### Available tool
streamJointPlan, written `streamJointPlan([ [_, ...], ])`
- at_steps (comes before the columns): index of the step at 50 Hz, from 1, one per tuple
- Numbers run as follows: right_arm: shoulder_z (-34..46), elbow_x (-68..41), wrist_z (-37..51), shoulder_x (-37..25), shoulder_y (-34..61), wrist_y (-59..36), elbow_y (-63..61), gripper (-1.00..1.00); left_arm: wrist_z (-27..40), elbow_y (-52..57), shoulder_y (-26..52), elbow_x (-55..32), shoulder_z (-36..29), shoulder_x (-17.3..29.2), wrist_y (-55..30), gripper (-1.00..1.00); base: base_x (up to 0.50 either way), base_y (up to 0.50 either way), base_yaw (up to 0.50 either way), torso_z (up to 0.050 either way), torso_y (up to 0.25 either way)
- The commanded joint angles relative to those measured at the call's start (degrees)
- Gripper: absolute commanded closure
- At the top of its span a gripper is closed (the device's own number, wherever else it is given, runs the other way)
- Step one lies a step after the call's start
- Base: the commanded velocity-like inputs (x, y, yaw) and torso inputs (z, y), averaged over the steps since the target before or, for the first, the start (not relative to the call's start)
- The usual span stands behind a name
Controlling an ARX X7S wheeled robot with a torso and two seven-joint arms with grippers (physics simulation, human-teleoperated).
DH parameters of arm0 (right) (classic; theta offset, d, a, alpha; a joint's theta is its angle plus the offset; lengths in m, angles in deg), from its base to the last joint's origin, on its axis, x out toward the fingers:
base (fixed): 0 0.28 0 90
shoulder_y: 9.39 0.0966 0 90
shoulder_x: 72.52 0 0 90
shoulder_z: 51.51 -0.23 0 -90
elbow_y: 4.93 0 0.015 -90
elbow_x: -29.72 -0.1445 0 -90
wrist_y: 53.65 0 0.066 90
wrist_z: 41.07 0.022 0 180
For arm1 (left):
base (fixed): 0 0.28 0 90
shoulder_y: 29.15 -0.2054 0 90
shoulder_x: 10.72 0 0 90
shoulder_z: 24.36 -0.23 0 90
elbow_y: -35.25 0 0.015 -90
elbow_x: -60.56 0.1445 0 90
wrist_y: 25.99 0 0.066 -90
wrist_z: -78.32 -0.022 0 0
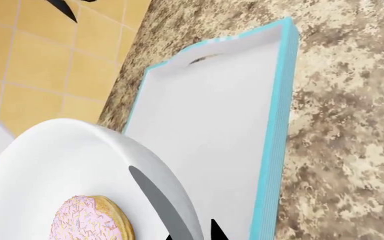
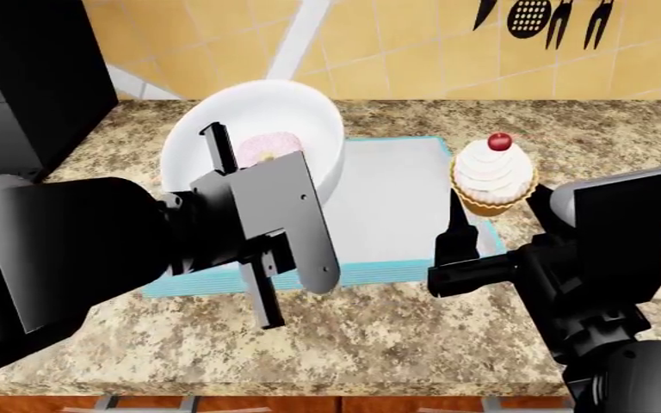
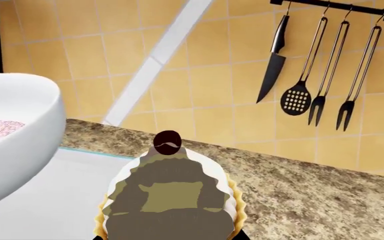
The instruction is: Pick up the bowl with donut and place it on the tray. Pick up the cupcake and place it on the tray.
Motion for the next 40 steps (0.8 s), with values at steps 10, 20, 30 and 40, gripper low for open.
streamJointPlan([
  [10, 0.1, 2.0, -1.6, 0.4, -0.6, -0.1, 0.9, 1.0, -7.8, -16.8, 4.9, 8.8, -5.0, -7.2, 3.5, 1.0, 0.0, 0.0, 0.0, 0.0, 0.001],
  [20, 0.3, 2.8, -2.9, 0.6, -0.7, 0.1, 2.3, 1.0, -10.7, -28.9, 5.6, 12.9, -7.6, -11.4, 6.8, 1.0, 0.0, 0.0, 0.0, 0.001, 0.001],
  [30, 0.5, 2.8, -3.1, 0.9, -0.3, -0.1, 2.8, 1.0, -12.8, -37.7, 5.1, 15.4, -9.5, -14.1, 9.4, 1.0, 0.0, 0.0, 0.0, 0.0, 0.001],
  [40, 0.6, 3.7, -3.6, 0.9, -1.0, 0.3, 3.3, 1.0, -13.9, -39.3, 4.2, 15.5, -10.5, -14.7, 9.8, 1.0, 0.0, 0.0, 0.0, 0.0, 0.001],
])
